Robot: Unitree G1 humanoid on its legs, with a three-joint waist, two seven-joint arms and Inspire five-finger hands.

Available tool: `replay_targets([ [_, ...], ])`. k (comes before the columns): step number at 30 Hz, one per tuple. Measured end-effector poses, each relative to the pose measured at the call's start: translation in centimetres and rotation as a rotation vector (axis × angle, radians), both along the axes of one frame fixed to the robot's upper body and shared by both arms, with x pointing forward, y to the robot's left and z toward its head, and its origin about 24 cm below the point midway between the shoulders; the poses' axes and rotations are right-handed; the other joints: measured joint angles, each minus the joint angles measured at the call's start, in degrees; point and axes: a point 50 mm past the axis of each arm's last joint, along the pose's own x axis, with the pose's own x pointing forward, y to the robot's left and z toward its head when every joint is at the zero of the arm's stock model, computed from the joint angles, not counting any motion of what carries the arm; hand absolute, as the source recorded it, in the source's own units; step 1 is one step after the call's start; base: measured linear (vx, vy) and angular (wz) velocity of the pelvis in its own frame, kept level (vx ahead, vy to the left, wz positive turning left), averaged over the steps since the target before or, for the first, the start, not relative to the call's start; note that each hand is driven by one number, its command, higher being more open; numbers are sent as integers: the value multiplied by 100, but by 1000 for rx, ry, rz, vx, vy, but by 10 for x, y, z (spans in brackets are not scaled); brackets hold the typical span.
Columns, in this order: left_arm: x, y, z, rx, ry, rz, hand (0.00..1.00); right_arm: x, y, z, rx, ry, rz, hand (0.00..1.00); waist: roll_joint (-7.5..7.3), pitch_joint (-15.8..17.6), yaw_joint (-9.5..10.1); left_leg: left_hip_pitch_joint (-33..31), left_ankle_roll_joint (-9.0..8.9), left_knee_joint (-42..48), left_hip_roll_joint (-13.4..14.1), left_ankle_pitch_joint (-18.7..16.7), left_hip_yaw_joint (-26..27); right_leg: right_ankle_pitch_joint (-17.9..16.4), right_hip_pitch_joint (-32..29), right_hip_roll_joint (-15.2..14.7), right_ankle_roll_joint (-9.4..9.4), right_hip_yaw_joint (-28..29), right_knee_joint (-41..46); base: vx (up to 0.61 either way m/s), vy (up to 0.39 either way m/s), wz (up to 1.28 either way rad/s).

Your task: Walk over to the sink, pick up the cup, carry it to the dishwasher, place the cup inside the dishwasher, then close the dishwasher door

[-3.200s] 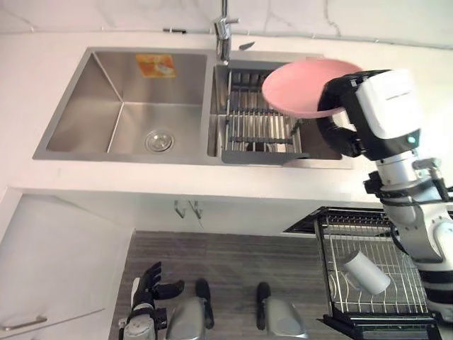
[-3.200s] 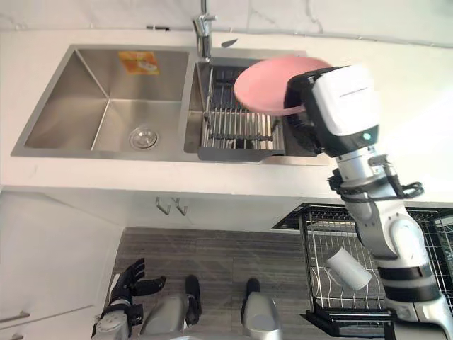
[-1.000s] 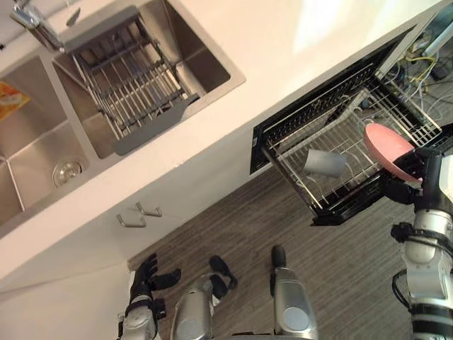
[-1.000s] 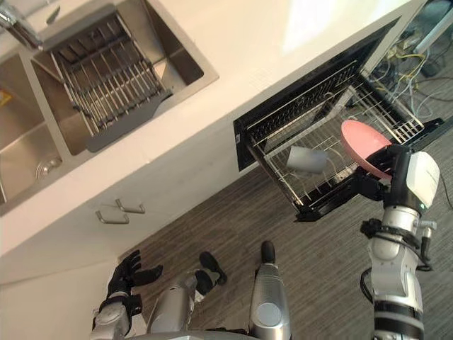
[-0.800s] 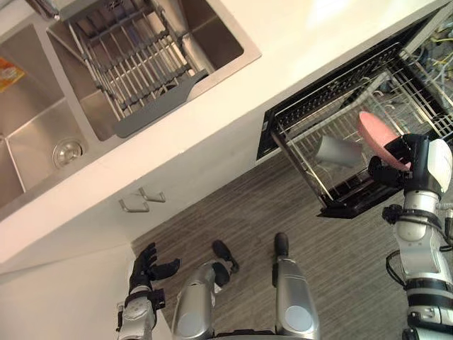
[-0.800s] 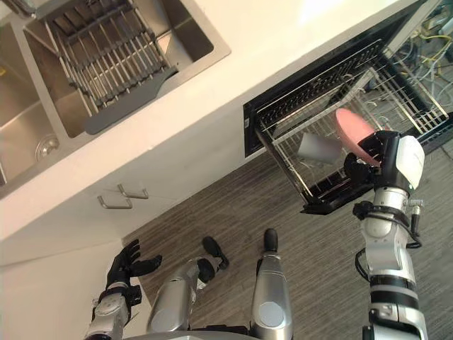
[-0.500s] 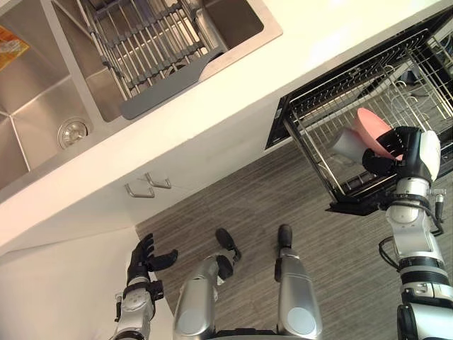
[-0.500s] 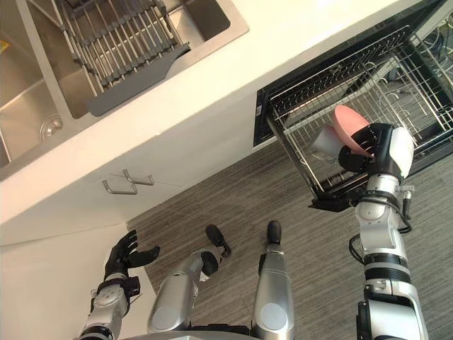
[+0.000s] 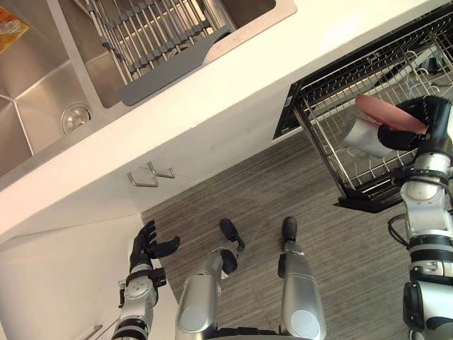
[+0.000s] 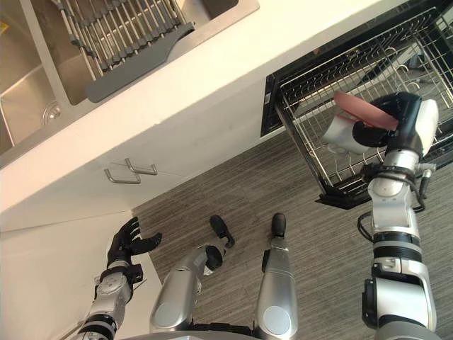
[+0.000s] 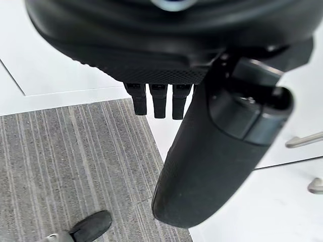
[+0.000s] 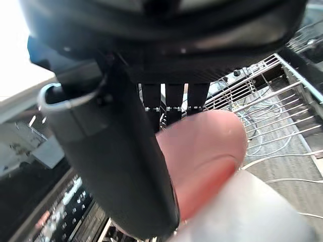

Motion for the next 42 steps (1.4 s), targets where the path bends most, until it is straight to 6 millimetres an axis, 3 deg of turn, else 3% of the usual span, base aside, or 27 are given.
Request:
replay_targets([
  [13, 16, -3, 12, -7, -62, -7, 90, 5, -4, 0, 185, -34, 56, 90, -37, 22, 12, 2, -45, 106, 124, -28, 106, 59, -32, 107, -51, 97, -26, 17, -13, -6],
  [17, 15, -2, 11, -10, -58, 0, 90, -15, -7, 2, 212, -120, 64, 90, -88, 53, 5, 75, -78, 148, 207, -48, 105, 132, 123, 188, -87, 106, -197, 6, -36, -6],
  [21, 10, 5, 10, -14, -48, 40, 90, -48, -10, -11, 271, -223, 58, 90, -261, 87, -138, 201, -117, 163, 229, -72, 60, 131, 325, 210, -90, 59, -293, 18, -28, 1],
  [27, -5, 23, 5, -17, -22, 120, 90, -95, -25, -50, 372, -243, -32, 90, -609, -24, -293, 357, -201, 186, 221, -127, -27, 126, 527, 208, -85, 9, -419, 9, -8, 1],
  [32, -18, 29, -1, -24, 16, 150, 90, -135, -26, -93, 504, -208, -109, 90, -756, -133, -317, 543, -290, 202, 234, -210, -24, 102, 741, 213, -83, -1, -479, 4, -6, -1],
  [37, -26, 27, -7, -41, 44, 144, 90, -157, -18, -131, 694, -194, -144, 90, -773, -314, -306, 605, -266, 401, 349, -342, 29, 91, 860, 266, -90, 38, -475, 18, -14, -8],
  [42, -24, 27, -3, -41, 24, 127, 90, -163, -15, -153, 887, -242, -129, 90, -764, -382, -277, 657, -332, 598, 476, -520, 67, -47, 903, 318, -170, 77, -346, -14, -12, -8],
])
